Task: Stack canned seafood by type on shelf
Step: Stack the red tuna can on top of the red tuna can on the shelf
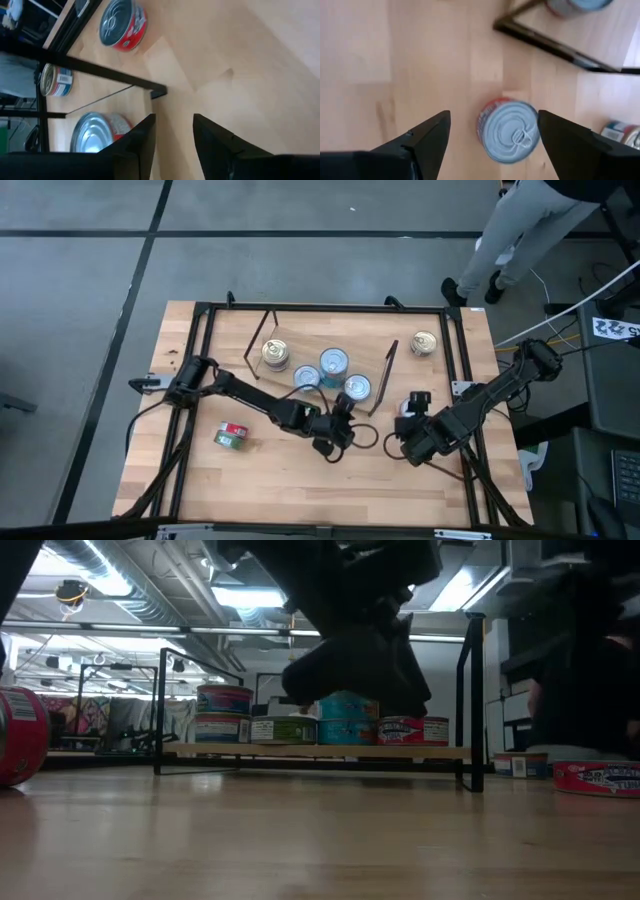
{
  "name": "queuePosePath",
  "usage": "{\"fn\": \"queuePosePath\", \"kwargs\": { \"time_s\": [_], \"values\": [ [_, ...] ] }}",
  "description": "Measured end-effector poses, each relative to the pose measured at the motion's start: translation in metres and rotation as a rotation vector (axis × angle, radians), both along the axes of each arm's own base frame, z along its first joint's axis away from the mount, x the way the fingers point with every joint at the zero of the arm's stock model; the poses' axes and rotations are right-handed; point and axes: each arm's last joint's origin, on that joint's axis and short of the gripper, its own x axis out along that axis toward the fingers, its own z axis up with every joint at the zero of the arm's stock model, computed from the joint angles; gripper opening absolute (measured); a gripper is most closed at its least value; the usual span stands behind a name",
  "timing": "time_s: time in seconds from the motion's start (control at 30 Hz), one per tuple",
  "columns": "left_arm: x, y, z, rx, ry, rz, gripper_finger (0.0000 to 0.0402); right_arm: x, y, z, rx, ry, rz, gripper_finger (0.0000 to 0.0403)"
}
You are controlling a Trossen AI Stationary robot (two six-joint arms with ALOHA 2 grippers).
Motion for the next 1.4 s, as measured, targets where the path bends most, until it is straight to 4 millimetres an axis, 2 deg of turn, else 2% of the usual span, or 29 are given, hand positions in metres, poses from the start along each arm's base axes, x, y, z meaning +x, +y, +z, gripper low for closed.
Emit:
{"fn": "queuePosePath", "kwargs": {
  "time_s": [0.27, 0.43, 0.67, 1.23, 1.4],
  "values": [
    [-0.003, -0.011, 0.0, -0.021, -0.008, -0.004, 0.0114, -0.015, -0.012, -0.035, -0.093, 0.095, -0.002, 0.03],
    [-0.003, -0.011, 0.0, -0.039, -0.015, 0.013, 0.0113, -0.021, -0.017, -0.047, -0.112, 0.119, -0.033, 0.03],
    [-0.003, -0.011, 0.0, -0.053, -0.02, 0.025, 0.0113, -0.03, -0.019, -0.064, -0.046, 0.194, -0.041, 0.03],
    [-0.003, -0.011, 0.0, -0.063, -0.023, 0.034, 0.0113, -0.033, -0.021, -0.082, -0.012, 0.173, -0.018, 0.0299],
    [-0.003, -0.011, 0.0, -0.072, -0.027, 0.043, 0.0113, -0.033, -0.022, -0.089, 0.002, 0.151, -0.002, 0.0268]
  ]
}}
